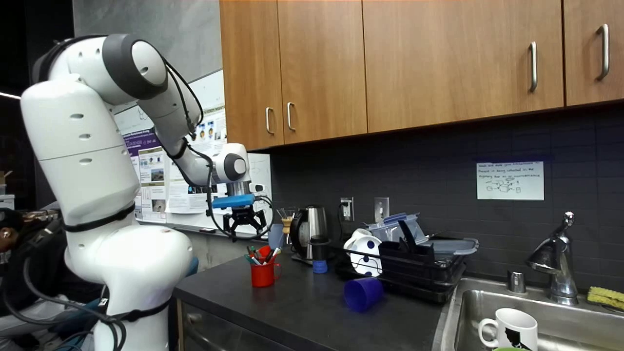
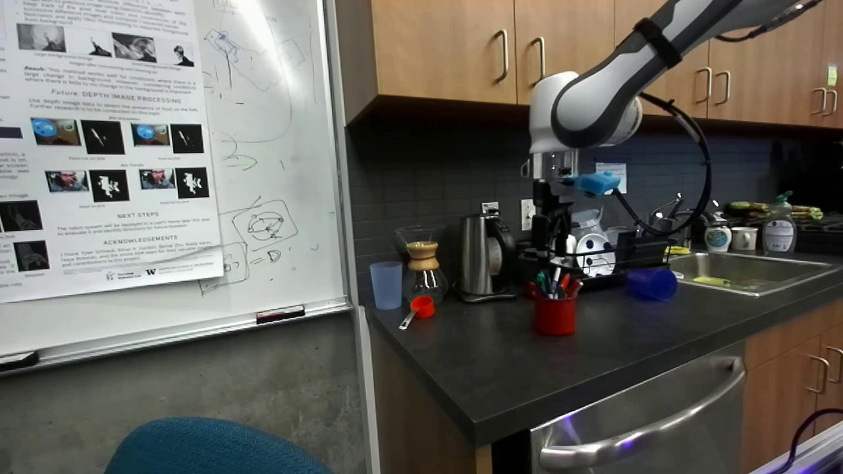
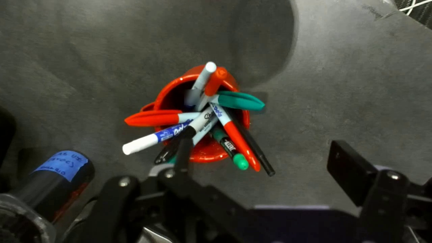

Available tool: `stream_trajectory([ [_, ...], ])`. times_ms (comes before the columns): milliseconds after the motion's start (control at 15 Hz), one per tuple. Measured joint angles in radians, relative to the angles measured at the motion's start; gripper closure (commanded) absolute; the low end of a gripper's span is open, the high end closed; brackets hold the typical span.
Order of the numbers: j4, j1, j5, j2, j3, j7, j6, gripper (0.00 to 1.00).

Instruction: Take the red marker out of the red mug.

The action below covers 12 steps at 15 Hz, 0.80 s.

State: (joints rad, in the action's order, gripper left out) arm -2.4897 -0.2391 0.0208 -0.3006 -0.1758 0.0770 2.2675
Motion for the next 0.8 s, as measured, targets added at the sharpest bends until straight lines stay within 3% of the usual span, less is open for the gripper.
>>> stream_trajectory([
  [600, 0.103, 0.001, 0.0, 0.164, -0.013, -0.012, 0.002, 0.0],
  [667, 0.11, 0.001, 0.001, 0.174, -0.013, -0.012, 0.002, 0.25],
  [800, 0.122, 0.001, 0.001, 0.189, -0.013, -0.013, 0.002, 0.32],
])
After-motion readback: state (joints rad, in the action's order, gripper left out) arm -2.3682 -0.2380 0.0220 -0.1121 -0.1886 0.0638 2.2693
